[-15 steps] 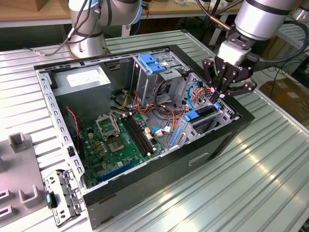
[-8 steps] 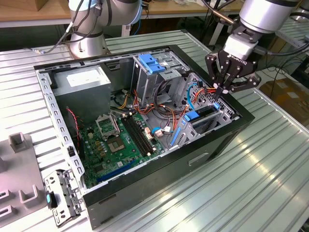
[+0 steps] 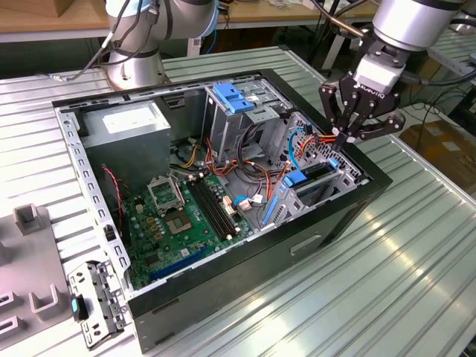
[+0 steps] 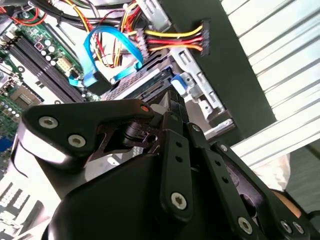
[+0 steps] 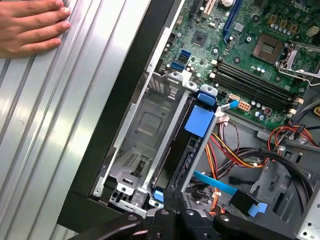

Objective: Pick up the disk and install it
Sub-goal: 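Insert the first disk wire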

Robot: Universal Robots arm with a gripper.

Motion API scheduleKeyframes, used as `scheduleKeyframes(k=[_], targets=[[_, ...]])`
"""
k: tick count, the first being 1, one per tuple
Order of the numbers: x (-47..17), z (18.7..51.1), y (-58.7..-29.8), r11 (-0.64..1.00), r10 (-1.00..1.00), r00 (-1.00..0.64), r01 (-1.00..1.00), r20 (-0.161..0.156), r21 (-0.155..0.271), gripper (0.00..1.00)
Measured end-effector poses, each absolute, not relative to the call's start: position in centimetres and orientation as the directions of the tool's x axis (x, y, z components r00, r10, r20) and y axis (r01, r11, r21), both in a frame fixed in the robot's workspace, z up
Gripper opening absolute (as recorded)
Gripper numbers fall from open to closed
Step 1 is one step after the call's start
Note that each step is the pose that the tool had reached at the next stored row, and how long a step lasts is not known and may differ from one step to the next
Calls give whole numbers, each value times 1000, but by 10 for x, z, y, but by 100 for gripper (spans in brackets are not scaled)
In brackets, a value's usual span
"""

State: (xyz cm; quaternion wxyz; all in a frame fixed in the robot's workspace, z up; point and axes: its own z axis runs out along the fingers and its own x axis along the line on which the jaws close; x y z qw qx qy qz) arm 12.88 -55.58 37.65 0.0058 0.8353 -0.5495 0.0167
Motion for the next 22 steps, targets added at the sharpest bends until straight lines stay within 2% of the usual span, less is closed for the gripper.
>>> scheduleKeyframes(k=[19,22], targets=[[136,377,-548,-390,-920,390,-921,34,-9,11],[136,377,-548,-451,-892,451,-892,34,-9,11]])
